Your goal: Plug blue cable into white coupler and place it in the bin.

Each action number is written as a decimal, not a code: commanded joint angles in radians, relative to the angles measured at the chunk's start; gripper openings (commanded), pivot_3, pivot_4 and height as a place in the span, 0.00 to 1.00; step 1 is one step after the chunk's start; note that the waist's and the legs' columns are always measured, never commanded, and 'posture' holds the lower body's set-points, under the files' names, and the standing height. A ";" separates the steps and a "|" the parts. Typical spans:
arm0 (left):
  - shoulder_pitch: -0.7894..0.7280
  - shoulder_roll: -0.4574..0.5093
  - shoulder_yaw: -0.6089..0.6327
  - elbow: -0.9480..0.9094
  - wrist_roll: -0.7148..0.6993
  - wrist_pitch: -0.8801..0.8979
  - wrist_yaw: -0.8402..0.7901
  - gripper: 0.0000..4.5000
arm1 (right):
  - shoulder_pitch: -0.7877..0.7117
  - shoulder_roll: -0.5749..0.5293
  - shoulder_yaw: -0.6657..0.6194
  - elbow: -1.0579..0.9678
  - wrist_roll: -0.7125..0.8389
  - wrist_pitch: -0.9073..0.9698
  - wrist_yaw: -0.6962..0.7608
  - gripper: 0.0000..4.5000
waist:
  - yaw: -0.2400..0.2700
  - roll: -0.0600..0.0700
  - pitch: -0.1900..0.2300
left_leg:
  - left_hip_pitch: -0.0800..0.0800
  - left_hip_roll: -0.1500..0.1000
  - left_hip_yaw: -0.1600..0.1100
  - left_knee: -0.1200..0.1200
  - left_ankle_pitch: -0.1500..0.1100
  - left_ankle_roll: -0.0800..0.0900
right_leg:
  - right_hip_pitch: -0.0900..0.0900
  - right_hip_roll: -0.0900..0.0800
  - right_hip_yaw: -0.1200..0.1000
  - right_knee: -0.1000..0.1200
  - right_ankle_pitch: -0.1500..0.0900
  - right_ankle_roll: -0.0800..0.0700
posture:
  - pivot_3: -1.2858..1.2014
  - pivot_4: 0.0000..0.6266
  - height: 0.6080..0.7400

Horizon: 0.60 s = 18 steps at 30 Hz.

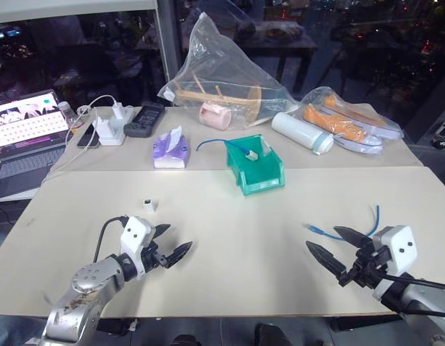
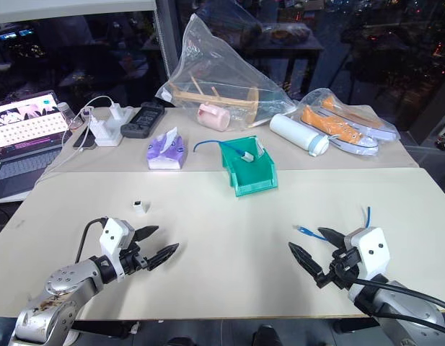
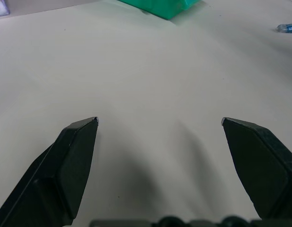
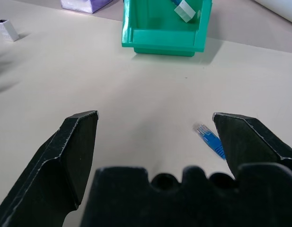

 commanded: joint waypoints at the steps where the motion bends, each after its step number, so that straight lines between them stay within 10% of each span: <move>1: -0.036 0.052 0.003 -0.030 -0.091 0.047 -0.107 1.00 | -0.013 -0.015 -0.045 -0.015 0.021 -0.015 0.015 1.00 | 0.001 0.000 0.000 | 0.000 0.000 0.000 0.000 0.000 0.000 | 0.000 0.000 0.000 0.000 0.000 0.000 | 0.52 0.24 1.00; 18: -0.190 0.244 -0.052 -0.129 -0.257 0.151 -0.352 1.00 | -0.396 -0.229 0.185 0.581 -0.252 -0.191 0.292 1.00 | -0.008 -0.001 0.001 | -0.001 0.000 0.000 0.000 0.000 0.001 | -0.001 0.000 0.000 0.000 -0.001 -0.001 | 0.52 0.24 1.00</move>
